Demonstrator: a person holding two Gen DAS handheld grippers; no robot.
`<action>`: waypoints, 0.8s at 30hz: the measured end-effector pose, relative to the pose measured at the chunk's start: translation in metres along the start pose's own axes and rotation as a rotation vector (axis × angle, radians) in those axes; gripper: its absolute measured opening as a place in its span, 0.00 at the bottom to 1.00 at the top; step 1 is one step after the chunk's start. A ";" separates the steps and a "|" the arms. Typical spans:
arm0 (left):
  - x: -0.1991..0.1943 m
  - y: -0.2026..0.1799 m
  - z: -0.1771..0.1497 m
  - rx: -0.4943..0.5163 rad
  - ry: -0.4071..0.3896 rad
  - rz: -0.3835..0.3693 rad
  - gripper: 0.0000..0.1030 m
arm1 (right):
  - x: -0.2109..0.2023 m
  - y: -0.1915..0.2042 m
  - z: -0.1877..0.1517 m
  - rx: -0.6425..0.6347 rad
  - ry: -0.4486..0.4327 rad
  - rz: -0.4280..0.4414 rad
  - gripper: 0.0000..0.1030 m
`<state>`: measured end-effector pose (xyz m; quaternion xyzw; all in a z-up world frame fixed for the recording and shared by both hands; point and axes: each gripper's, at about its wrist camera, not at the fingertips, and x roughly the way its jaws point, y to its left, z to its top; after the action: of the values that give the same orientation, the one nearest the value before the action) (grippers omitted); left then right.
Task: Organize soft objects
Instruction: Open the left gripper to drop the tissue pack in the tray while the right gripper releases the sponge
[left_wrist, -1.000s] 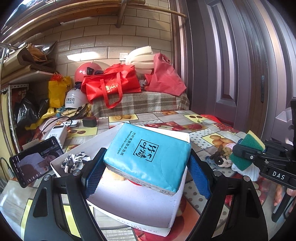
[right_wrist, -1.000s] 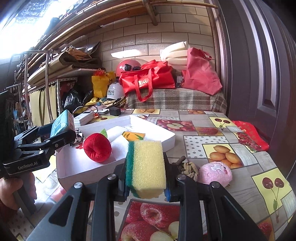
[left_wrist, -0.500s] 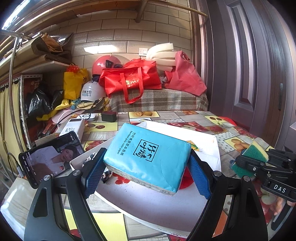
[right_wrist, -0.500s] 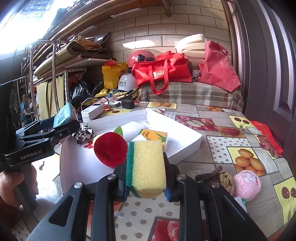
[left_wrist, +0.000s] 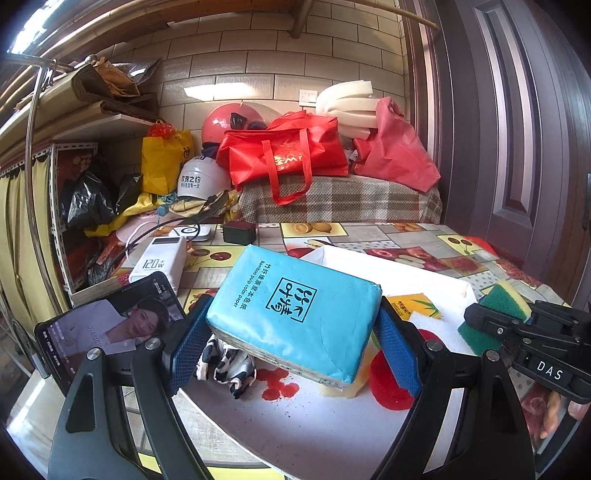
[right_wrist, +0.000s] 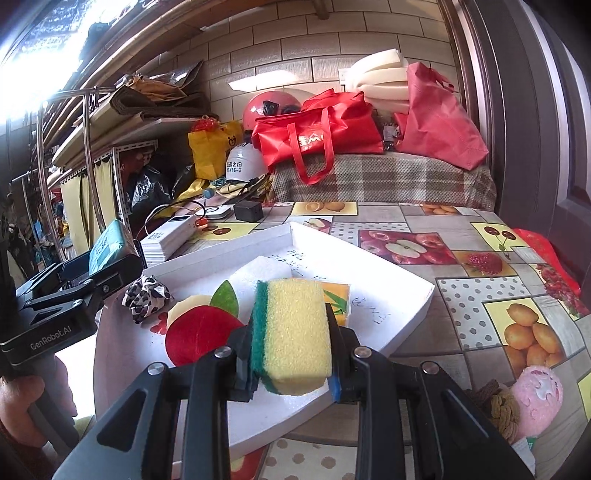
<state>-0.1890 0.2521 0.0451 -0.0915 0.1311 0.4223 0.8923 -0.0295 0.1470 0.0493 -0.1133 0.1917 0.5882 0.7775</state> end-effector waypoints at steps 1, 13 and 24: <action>0.003 0.001 0.001 0.000 0.003 0.004 0.83 | 0.003 0.001 0.001 -0.003 0.000 -0.002 0.27; 0.027 0.004 0.008 -0.014 0.040 0.008 0.83 | 0.036 0.002 0.018 0.004 0.017 -0.030 0.27; 0.034 0.002 0.012 0.001 0.031 0.023 0.84 | 0.067 -0.002 0.031 0.012 0.046 -0.092 0.40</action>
<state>-0.1683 0.2817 0.0460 -0.0961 0.1459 0.4310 0.8853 -0.0063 0.2173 0.0481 -0.1310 0.2078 0.5477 0.7998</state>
